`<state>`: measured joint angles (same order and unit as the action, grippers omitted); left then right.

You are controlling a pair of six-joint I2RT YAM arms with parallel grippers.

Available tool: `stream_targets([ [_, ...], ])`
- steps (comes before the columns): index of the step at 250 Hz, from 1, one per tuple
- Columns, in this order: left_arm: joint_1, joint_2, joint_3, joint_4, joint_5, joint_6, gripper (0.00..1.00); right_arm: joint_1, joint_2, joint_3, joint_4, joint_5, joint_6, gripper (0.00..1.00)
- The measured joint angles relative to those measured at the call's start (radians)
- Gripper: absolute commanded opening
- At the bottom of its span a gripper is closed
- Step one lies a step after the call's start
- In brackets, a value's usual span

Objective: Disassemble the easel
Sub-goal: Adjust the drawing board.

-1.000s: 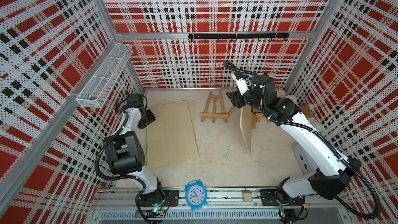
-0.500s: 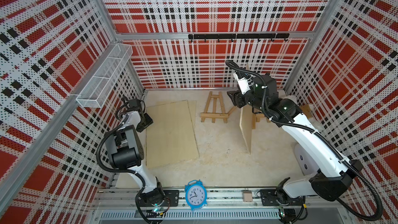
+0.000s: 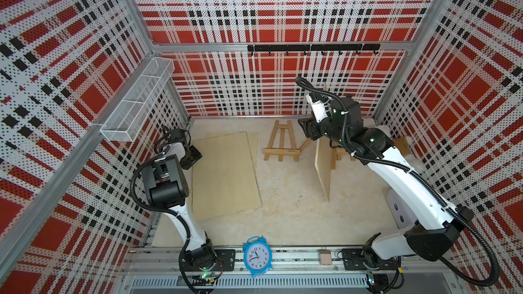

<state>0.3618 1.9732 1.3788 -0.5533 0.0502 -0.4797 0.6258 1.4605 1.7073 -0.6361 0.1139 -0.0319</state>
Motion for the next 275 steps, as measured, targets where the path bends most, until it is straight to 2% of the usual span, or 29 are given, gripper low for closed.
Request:
stream_targets([
  [156,0.018,0.083,0.055,0.05,0.051,-0.018,0.51,0.0,0.046,0.068,-0.037,0.019,0.025,0.63],
  [275,-0.035,0.154,0.173,0.083,0.089,-0.036,0.51,0.0,0.047,0.073,-0.073,0.03,0.048,0.63],
])
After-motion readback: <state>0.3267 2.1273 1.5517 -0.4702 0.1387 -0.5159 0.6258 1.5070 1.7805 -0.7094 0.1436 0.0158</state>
